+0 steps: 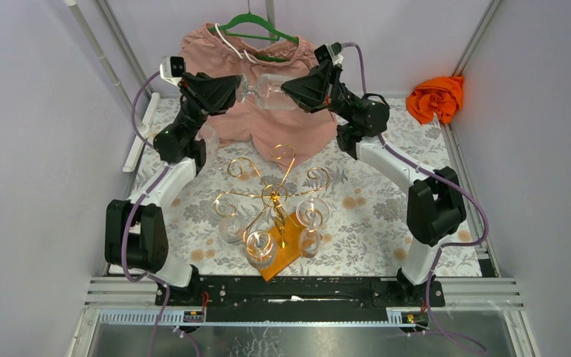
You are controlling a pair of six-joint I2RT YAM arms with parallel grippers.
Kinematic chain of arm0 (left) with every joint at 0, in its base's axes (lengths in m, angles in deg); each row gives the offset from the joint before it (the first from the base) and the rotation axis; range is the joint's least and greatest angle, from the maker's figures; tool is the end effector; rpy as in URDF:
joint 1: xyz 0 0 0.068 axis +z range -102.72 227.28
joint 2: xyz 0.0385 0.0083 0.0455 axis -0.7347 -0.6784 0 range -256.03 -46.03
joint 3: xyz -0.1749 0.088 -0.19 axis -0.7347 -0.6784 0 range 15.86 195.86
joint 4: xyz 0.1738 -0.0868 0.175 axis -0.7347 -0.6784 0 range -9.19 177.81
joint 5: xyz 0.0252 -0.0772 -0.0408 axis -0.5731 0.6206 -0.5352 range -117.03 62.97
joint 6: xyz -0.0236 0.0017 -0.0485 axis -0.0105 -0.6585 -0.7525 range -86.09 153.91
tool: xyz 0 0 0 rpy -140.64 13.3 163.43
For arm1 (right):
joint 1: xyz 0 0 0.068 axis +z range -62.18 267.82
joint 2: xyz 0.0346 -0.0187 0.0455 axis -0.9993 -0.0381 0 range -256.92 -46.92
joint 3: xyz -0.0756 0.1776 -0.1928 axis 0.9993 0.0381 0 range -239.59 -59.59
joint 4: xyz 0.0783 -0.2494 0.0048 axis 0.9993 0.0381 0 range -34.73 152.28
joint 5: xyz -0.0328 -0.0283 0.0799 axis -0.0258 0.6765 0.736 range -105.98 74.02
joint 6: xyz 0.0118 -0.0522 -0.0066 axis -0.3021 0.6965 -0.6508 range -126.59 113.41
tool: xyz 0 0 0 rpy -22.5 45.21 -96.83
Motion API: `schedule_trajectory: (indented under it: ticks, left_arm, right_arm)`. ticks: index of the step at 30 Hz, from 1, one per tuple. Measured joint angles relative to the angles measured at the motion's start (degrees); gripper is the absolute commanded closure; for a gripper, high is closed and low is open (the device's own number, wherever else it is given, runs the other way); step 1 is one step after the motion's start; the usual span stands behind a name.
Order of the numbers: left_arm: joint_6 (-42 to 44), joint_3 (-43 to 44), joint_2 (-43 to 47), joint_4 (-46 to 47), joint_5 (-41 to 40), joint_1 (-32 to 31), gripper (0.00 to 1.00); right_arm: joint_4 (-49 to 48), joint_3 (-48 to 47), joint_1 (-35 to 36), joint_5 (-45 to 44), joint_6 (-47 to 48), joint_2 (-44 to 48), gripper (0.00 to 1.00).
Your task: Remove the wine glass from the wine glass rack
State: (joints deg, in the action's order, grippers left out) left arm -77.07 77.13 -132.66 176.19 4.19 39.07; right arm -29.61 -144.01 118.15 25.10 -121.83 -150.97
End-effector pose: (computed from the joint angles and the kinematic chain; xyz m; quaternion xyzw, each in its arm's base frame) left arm 0.2933 -0.0609 0.4194 -0.0123 0.3446 -0.8395 0.4199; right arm 0.3138 0.2107 0.4354 -0.1175 0.3794 0.8959 0.1989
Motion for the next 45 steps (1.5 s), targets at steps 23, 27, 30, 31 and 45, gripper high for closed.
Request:
schedule_trajectory:
  ticks: [23,27,30,31,45]
  left_arm:
    - [47.56,27.63,4.63,-70.75,0.92,-0.76,0.47]
    - [57.37,32.81,6.38,-89.85,-6.27,-0.76,0.48]
    - [62.47,34.36,8.31,-100.17,-11.19,-0.76,0.48]
    - [63.52,34.77,8.63,-102.27,-12.22,-0.76,0.48]
    - [76.28,39.87,9.51,-122.20,-23.87,-1.46,0.46]
  right_arm:
    - [83.41,-16.46,2.64,-7.19,66.82,27.23,1.00]
    - [102.14,-26.75,2.51,-19.93,80.11,27.26,1.00]
    - [113.55,-31.26,2.25,-30.62,87.23,25.79,1.00]
    - [117.24,-32.65,1.97,-34.49,89.42,24.63,1.00]
    - [144.87,-46.27,-16.87,-51.67,101.98,-5.16,1.00]
